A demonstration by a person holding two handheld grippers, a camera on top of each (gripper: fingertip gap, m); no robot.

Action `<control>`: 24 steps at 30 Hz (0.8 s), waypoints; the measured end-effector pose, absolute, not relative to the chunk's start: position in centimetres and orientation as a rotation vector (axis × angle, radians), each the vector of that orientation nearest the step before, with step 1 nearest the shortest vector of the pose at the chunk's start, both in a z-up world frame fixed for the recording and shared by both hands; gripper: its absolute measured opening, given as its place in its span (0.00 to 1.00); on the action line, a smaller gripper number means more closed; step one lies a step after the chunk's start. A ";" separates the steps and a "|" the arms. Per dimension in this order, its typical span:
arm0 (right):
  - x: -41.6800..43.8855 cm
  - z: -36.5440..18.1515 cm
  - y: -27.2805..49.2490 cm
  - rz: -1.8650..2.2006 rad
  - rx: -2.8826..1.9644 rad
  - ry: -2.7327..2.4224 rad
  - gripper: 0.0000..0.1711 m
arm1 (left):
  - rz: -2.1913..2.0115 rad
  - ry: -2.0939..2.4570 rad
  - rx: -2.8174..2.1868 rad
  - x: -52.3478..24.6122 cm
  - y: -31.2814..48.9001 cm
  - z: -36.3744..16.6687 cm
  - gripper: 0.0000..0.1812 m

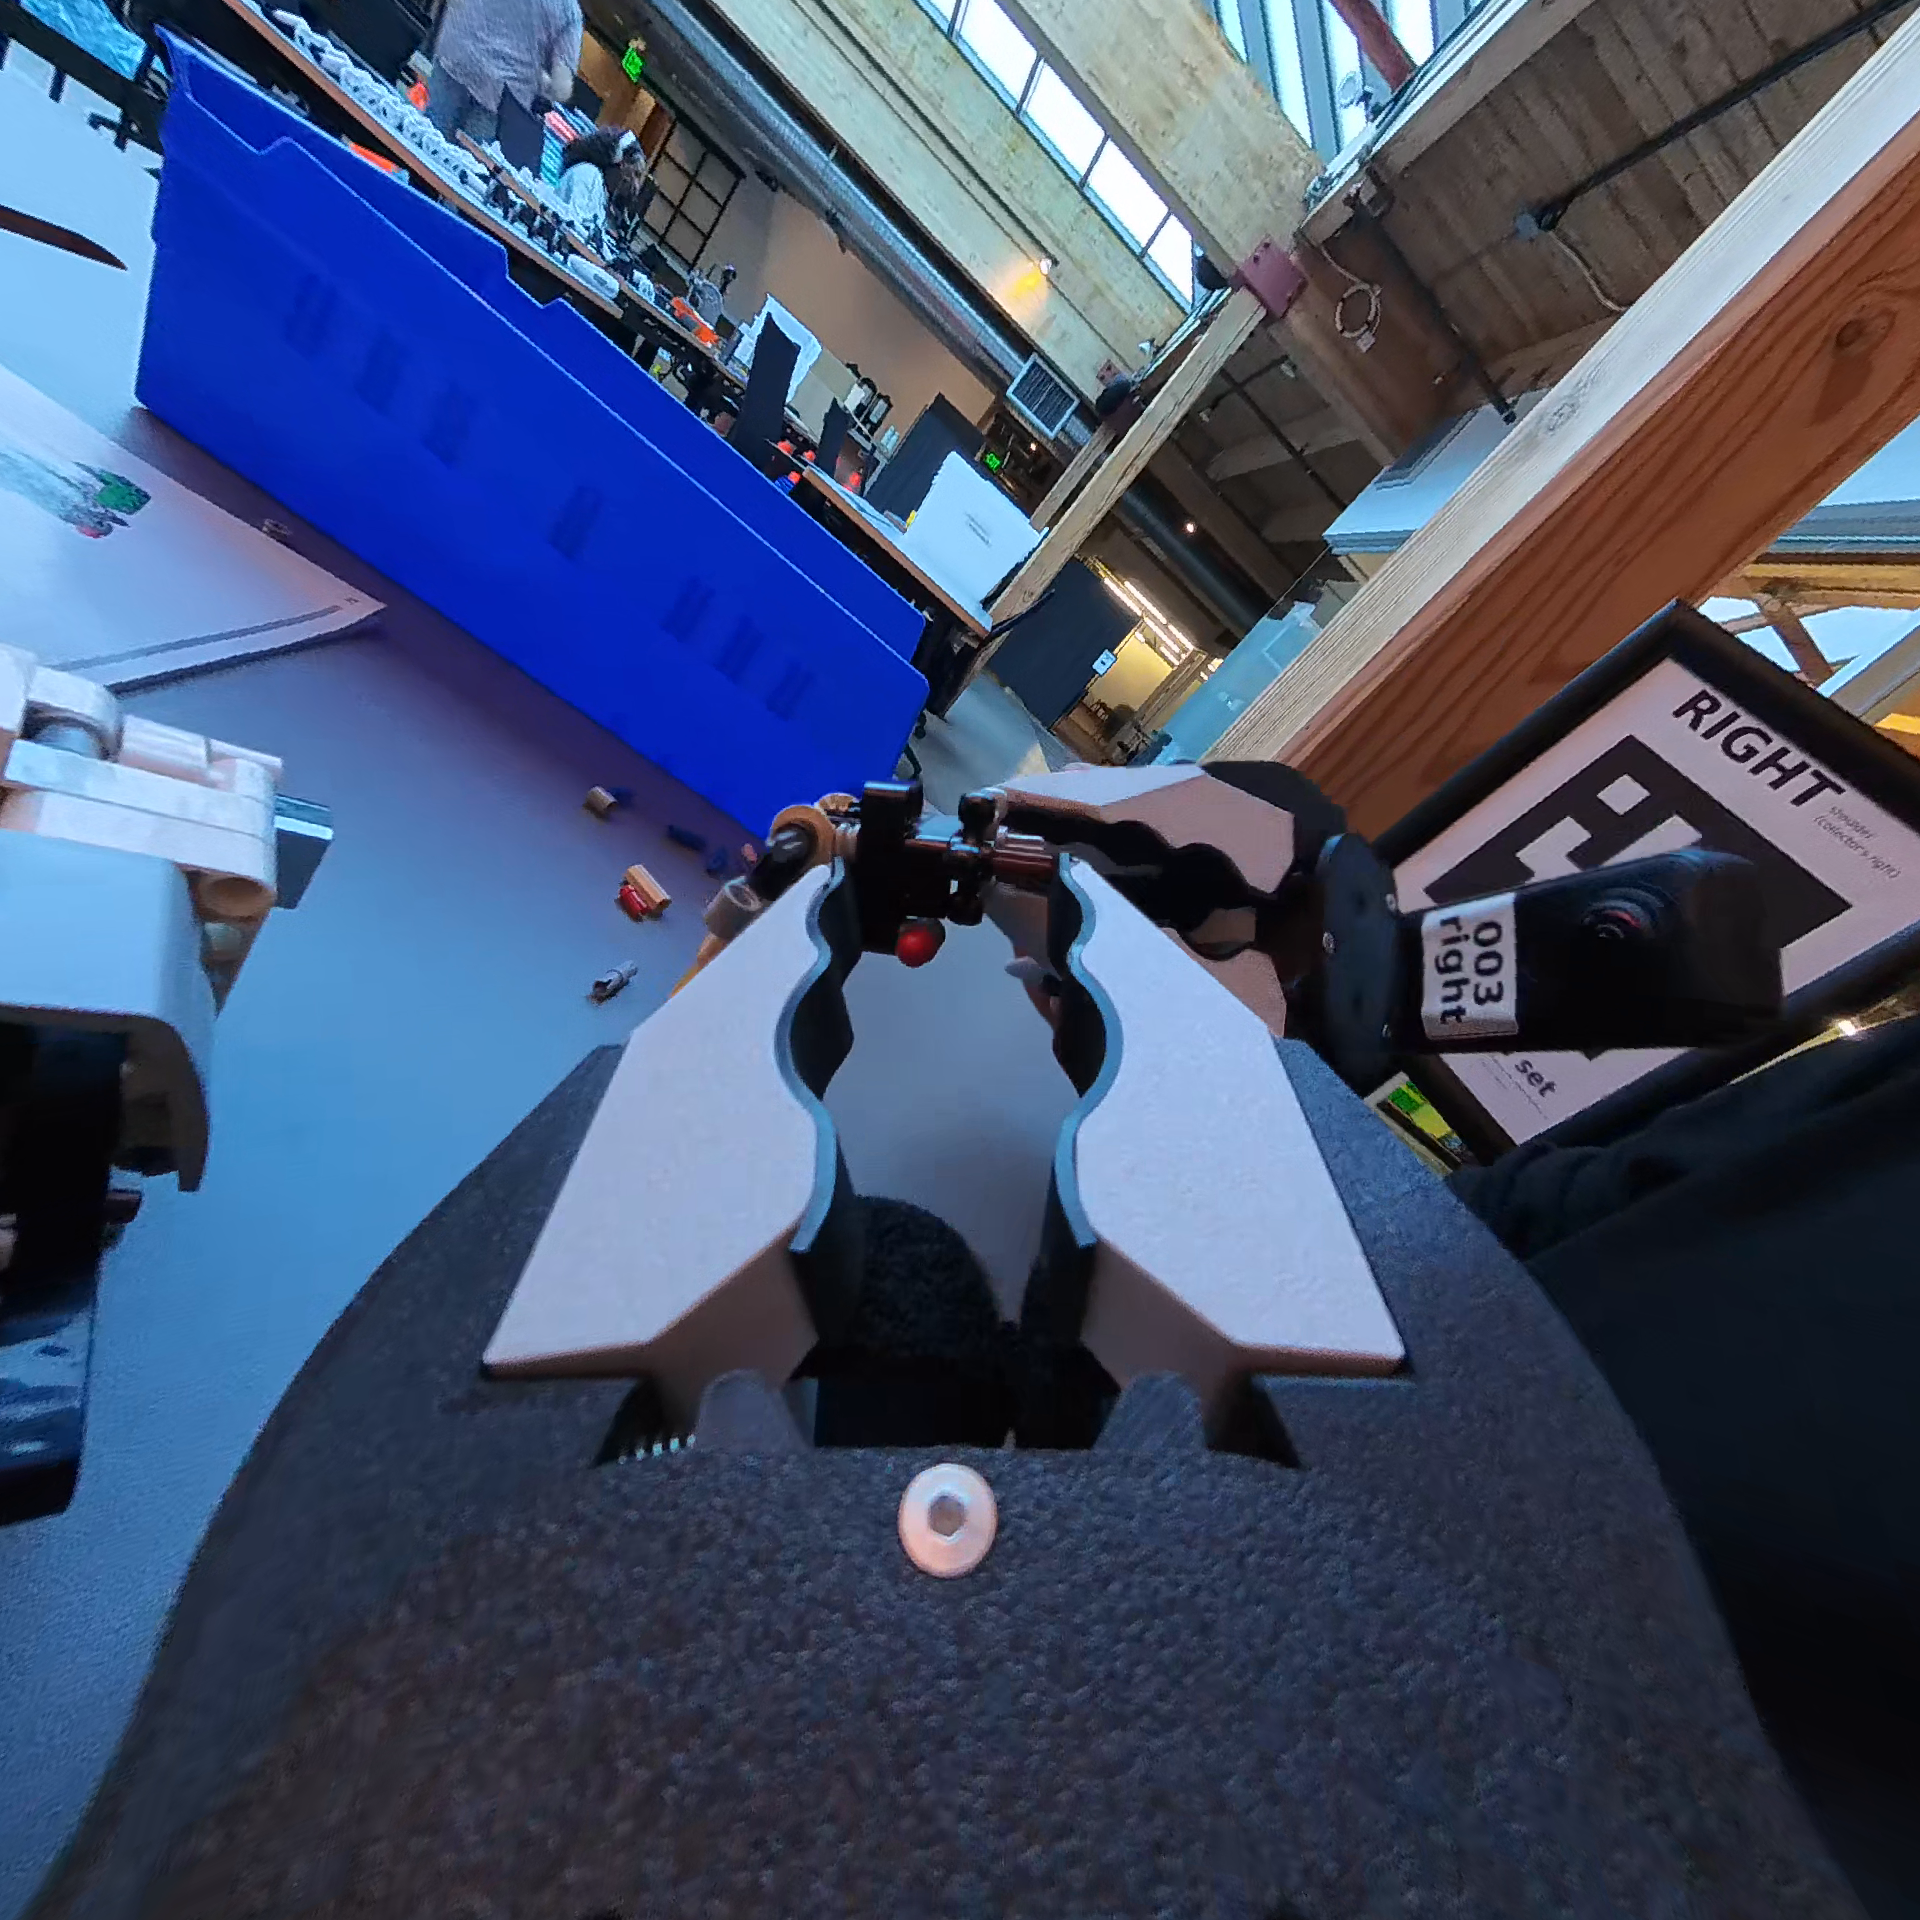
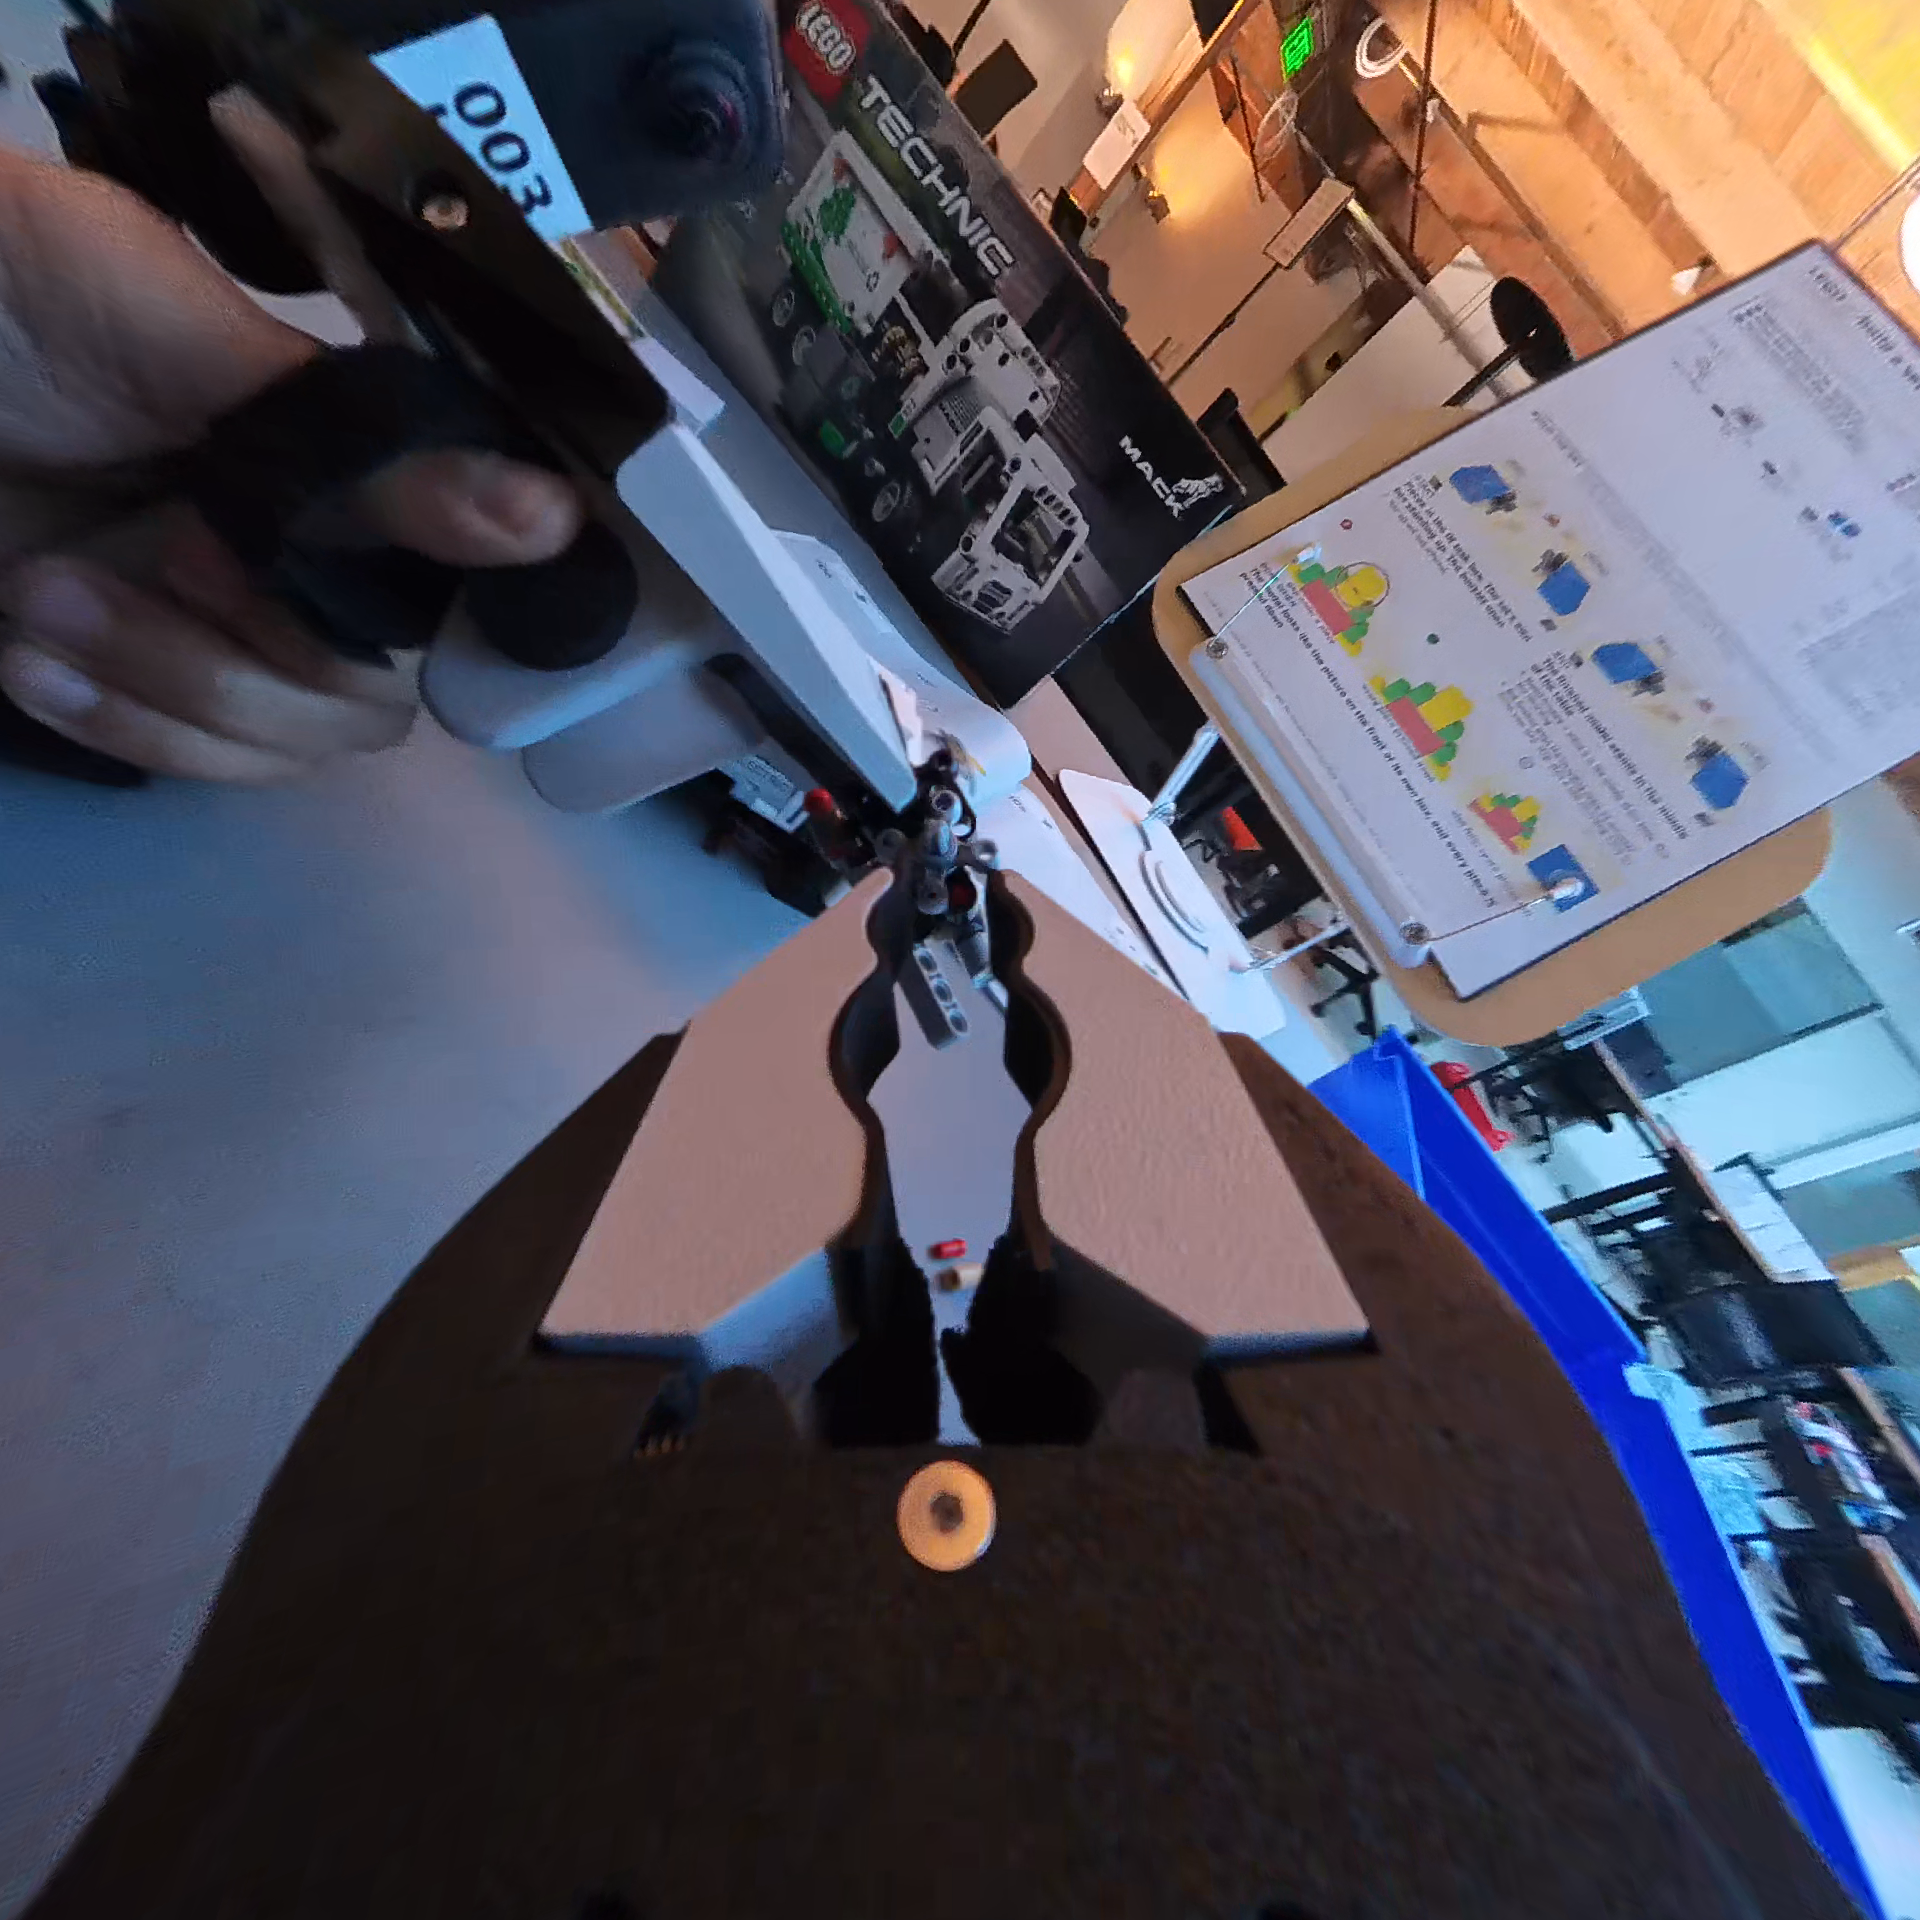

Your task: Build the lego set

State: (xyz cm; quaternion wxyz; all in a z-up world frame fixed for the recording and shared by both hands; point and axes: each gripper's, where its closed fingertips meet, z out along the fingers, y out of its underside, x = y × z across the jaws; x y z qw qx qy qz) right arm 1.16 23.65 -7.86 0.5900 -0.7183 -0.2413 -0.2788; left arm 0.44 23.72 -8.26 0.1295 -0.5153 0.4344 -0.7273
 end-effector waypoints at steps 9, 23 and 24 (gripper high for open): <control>1.4 -8.1 22.8 -0.722 -1.725 -0.696 0.11 | -1.944 1.517 -1.455 0.0 22.6 -9.1 0.19; 0.8 -6.7 20.3 -0.225 -1.725 -0.456 0.12 | -1.485 1.551 -1.138 -1.6 22.5 -7.5 0.19; 0.6 -7.0 19.9 -0.125 -1.743 -0.401 0.12 | -1.494 1.543 -1.174 -1.6 22.4 -7.8 0.19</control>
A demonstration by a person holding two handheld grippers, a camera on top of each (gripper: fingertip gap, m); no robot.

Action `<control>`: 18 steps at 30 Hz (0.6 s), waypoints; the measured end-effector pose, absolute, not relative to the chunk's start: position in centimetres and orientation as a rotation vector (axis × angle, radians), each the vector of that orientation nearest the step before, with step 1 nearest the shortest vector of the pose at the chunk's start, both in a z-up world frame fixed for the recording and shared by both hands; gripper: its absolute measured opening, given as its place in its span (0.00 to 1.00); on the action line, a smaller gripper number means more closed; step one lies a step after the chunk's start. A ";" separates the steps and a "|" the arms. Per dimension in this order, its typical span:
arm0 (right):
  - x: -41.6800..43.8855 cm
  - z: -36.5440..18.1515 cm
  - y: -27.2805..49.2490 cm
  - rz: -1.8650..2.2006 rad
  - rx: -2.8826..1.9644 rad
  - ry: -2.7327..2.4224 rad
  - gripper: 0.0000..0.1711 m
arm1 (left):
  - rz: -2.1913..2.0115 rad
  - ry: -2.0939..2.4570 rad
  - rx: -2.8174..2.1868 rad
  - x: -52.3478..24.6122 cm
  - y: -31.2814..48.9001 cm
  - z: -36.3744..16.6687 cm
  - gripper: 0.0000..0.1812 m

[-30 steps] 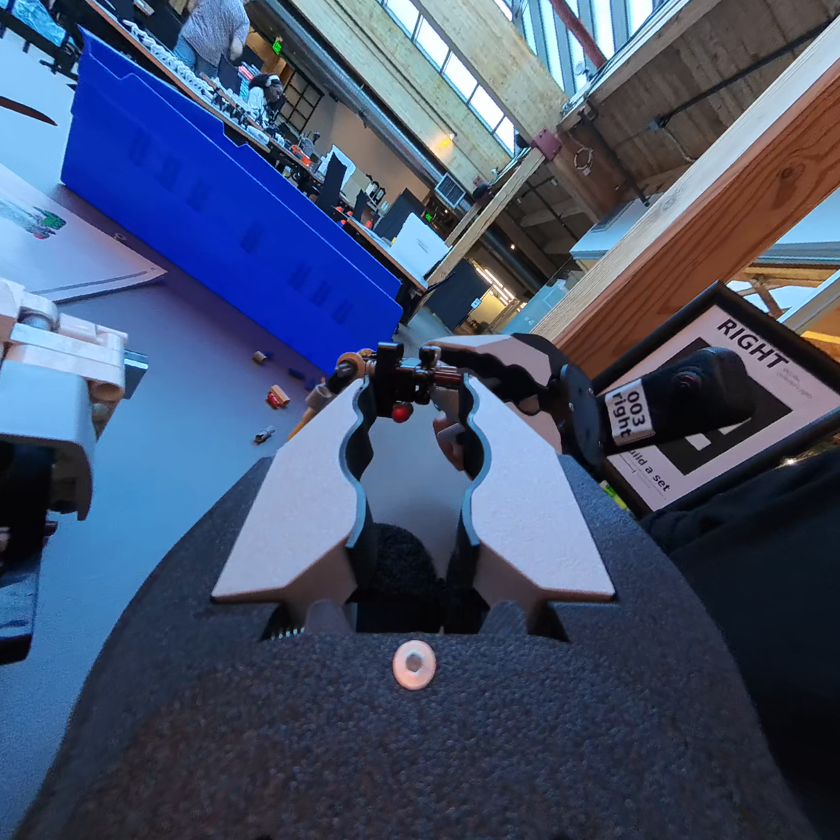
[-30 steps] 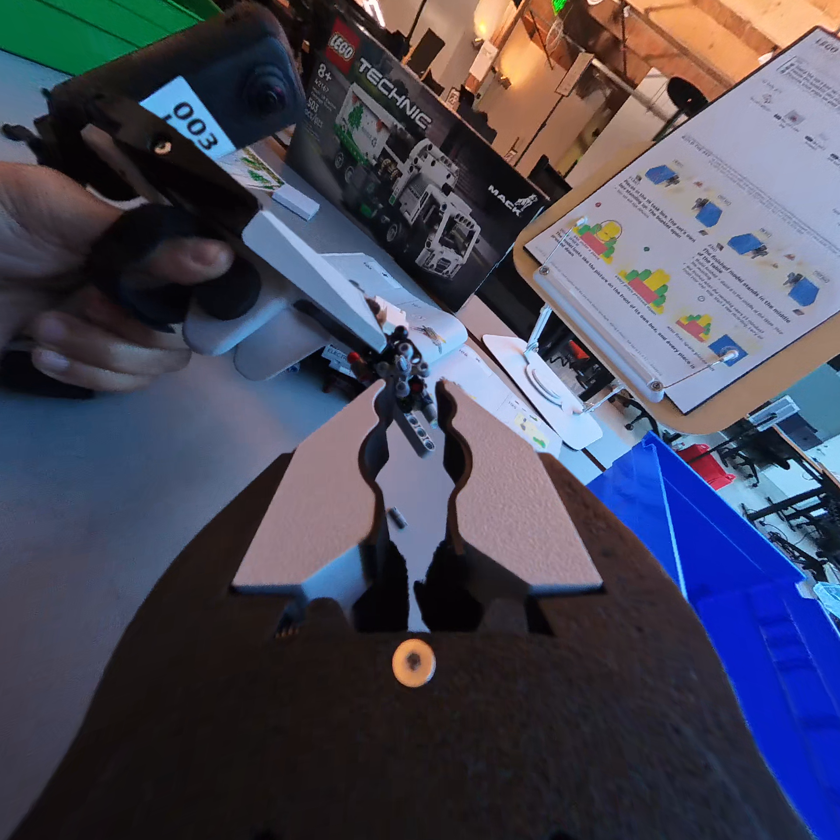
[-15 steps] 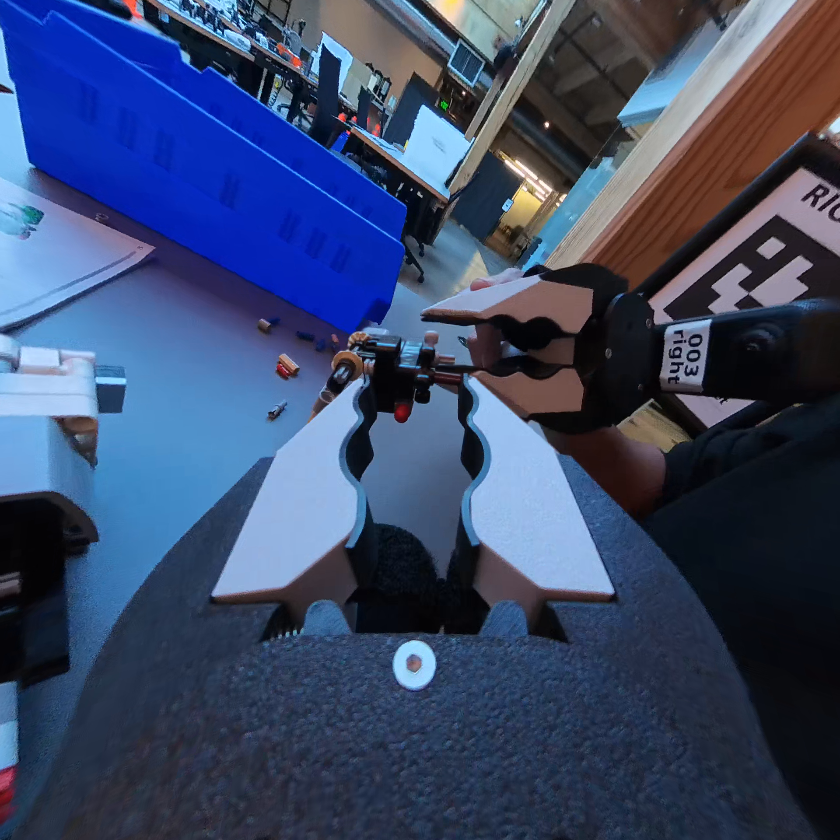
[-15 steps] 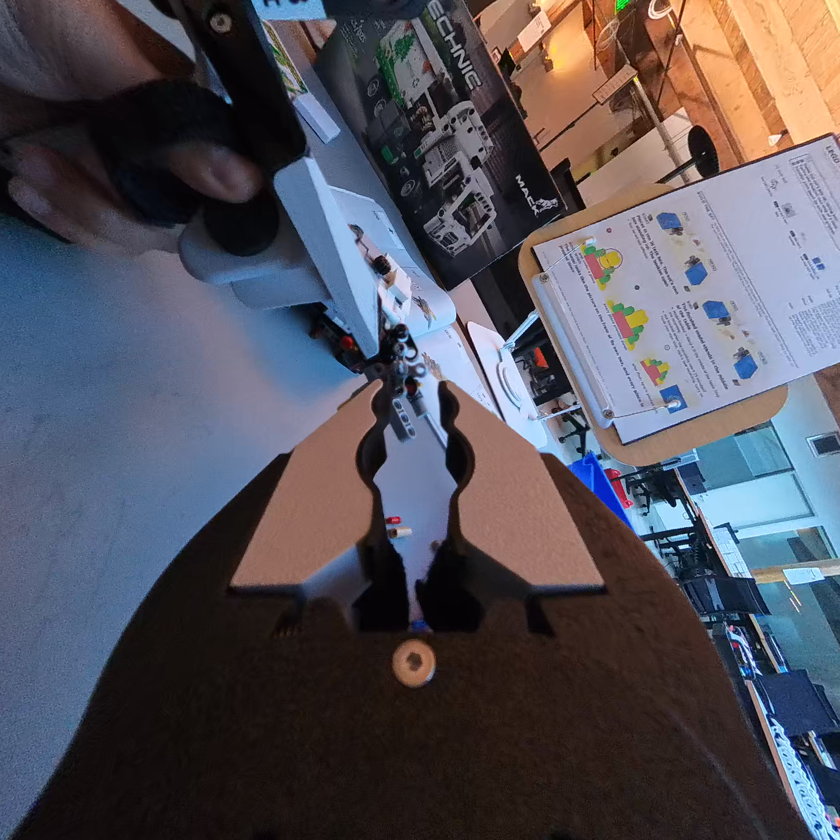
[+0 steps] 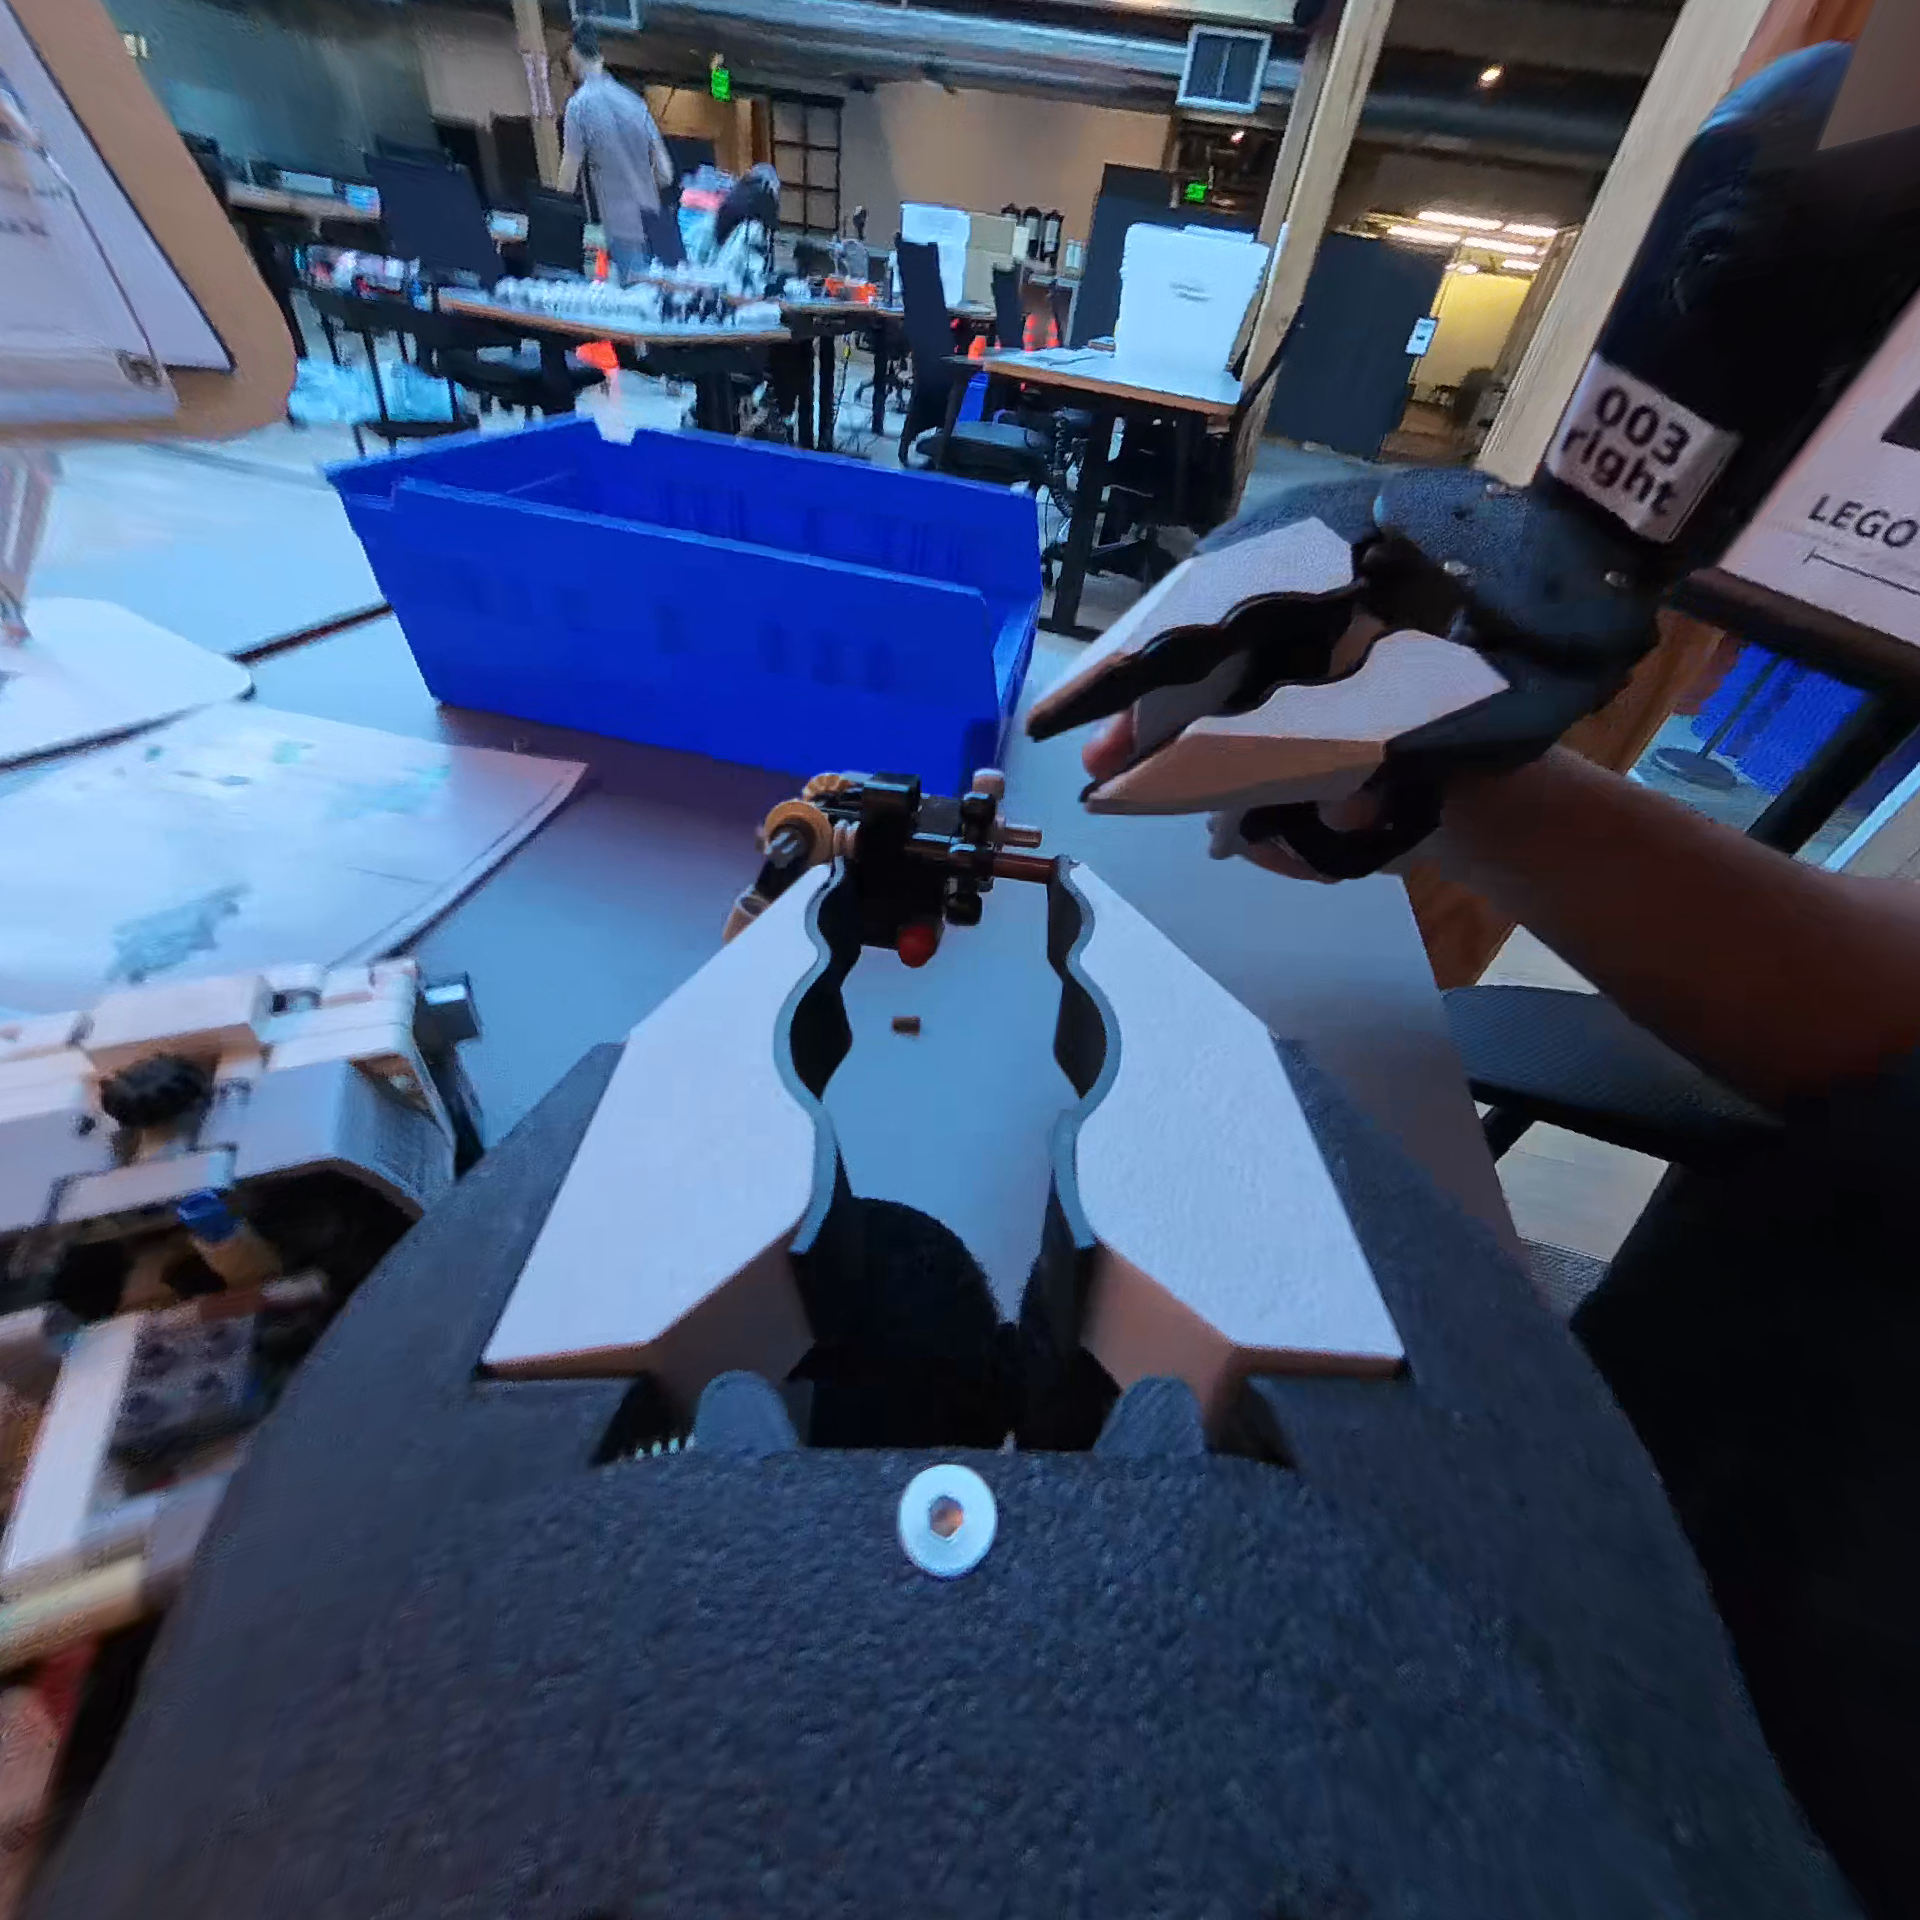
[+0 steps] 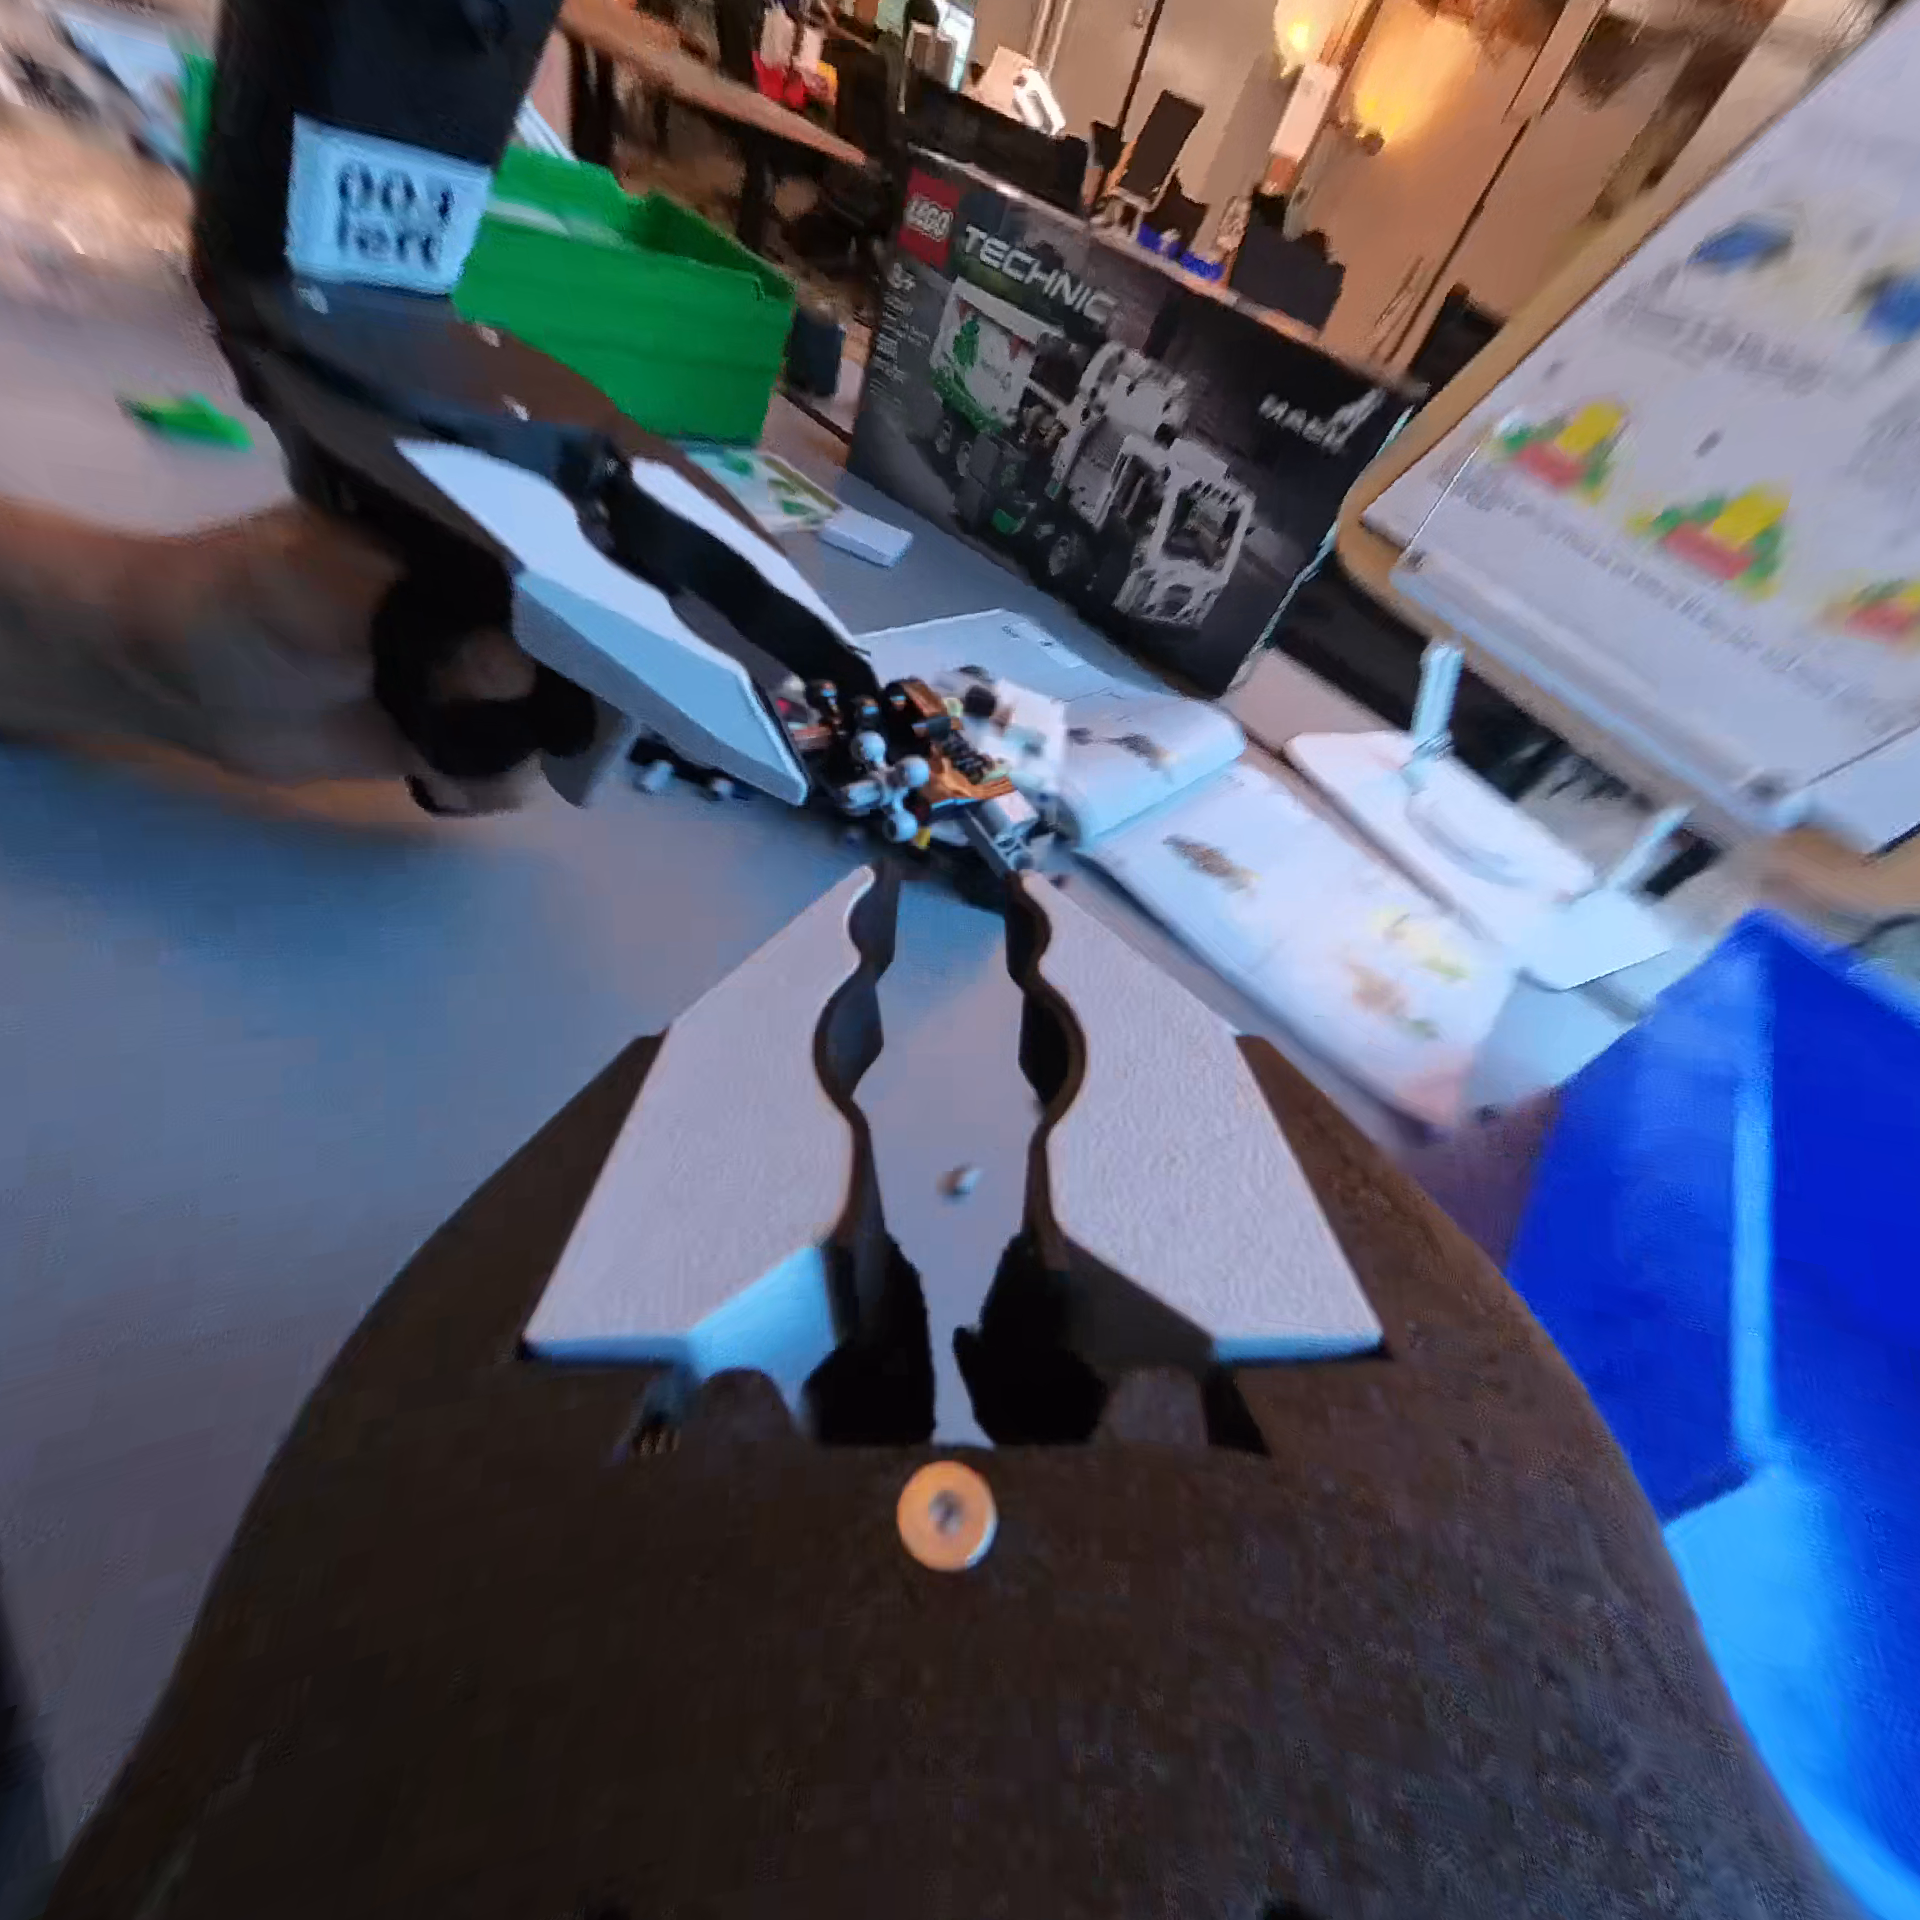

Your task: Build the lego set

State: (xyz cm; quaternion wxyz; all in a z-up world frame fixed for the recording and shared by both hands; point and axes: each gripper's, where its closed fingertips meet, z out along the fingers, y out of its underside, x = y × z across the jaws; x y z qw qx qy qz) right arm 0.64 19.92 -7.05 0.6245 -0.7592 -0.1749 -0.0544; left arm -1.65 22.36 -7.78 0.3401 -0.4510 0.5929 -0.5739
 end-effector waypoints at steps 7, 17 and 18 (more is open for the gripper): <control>1.9 -9.4 18.5 0.204 -1.828 -0.114 0.12 | -1.293 1.535 -1.396 -1.6 22.7 -10.9 0.19; -2.3 -6.3 21.0 0.898 -1.679 0.157 0.11 | -0.949 1.327 -1.128 -1.2 22.4 -7.3 0.19; -1.9 -6.2 21.2 0.884 -1.675 0.169 0.08 | -0.928 1.316 -1.103 -1.2 22.4 -7.1 0.19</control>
